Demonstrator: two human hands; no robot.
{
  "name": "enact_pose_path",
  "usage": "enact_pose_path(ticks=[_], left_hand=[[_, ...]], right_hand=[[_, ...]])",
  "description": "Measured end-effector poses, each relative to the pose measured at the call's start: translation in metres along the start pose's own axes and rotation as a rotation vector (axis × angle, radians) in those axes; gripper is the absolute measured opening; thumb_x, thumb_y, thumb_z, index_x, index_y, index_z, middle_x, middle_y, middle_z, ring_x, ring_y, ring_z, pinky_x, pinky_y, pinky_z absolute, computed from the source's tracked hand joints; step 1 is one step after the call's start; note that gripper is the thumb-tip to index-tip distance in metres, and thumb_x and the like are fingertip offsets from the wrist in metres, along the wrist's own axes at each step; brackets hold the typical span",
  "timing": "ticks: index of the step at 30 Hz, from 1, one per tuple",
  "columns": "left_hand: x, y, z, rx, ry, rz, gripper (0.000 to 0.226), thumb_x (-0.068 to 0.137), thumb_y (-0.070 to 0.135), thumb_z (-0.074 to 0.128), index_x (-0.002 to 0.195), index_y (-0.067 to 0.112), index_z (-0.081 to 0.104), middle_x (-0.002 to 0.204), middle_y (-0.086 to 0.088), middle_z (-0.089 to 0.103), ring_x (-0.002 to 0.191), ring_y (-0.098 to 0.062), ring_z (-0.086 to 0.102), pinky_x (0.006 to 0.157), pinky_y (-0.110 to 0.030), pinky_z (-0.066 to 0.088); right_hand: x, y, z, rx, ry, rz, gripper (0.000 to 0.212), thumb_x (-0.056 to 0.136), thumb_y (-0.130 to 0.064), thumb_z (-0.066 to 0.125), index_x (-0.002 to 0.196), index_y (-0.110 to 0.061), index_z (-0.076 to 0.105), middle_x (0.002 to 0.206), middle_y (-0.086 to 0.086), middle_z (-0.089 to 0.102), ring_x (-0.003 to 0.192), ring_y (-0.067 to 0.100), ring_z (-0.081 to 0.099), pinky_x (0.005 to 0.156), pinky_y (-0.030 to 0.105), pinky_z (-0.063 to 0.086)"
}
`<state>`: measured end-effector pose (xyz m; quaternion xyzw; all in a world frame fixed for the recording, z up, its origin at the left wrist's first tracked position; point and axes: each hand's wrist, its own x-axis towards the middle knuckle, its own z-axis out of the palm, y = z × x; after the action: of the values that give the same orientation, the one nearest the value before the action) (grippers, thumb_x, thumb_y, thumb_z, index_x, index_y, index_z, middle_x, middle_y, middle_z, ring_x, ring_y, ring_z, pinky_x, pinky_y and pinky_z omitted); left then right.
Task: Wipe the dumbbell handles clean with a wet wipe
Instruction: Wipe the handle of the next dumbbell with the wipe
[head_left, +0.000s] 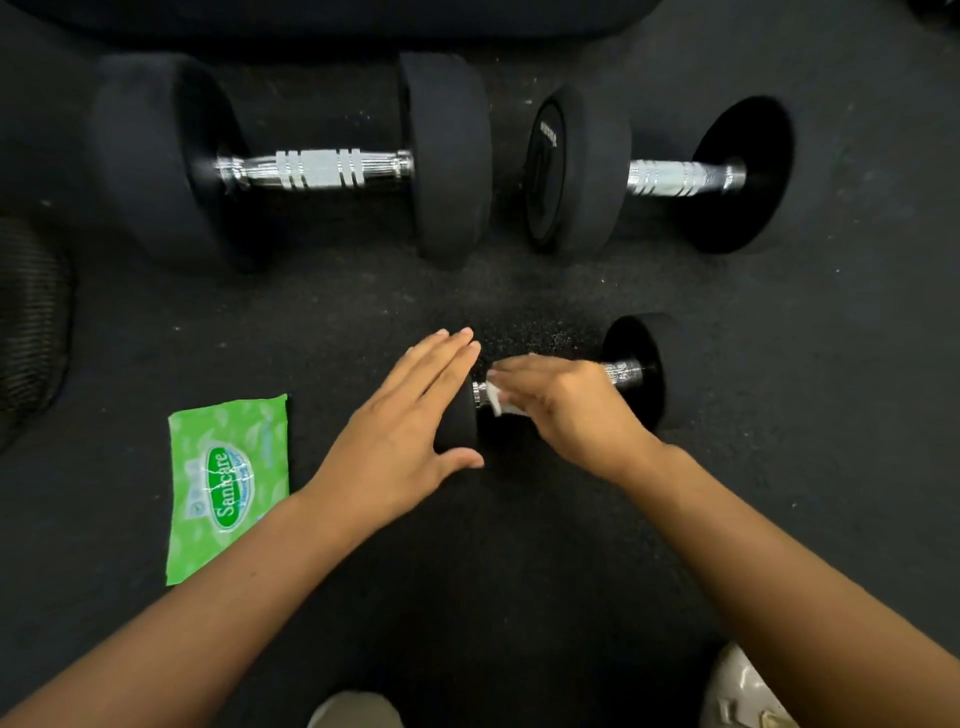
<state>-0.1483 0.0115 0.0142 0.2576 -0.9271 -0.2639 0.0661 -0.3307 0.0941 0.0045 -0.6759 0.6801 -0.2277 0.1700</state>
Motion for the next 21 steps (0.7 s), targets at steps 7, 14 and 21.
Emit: enact_pose_path(ticks=[7,14,21], left_hand=[[0.002,0.001,-0.003,0.007,-0.004,0.001,0.097,0.069,0.04,0.076,0.146,0.014,0.023,0.153,0.005,0.019,0.141,-0.007,0.008,0.114,-0.031,0.015],[0.001,0.003,-0.004,0.006,0.003,0.0,0.096,0.068,0.038,0.077,0.146,0.013,0.025,0.152,0.003,0.021,0.14,-0.009,0.011,0.114,-0.033,0.017],[0.0,0.005,-0.003,0.033,-0.012,0.008,0.096,0.069,0.037,0.076,0.145,0.013,0.024,0.152,0.004,0.019,0.14,-0.007,0.009,0.114,-0.027,0.012]], right_hand=[[-0.014,0.005,0.025,-0.062,0.175,-0.115,0.027,0.085,-0.006,0.062,0.111,-0.001,0.066,0.116,0.015,0.064,0.11,0.027,0.06,0.098,0.041,0.044],[-0.02,0.007,0.034,-0.133,0.274,-0.166,0.027,0.086,-0.001,0.062,0.112,0.002,0.065,0.118,0.017,0.063,0.113,0.03,0.058,0.098,0.044,0.045],[-0.022,0.005,0.04,-0.19,0.313,-0.21,0.027,0.088,-0.001,0.061,0.114,0.003,0.063,0.12,0.017,0.062,0.115,0.03,0.057,0.099,0.043,0.044]])
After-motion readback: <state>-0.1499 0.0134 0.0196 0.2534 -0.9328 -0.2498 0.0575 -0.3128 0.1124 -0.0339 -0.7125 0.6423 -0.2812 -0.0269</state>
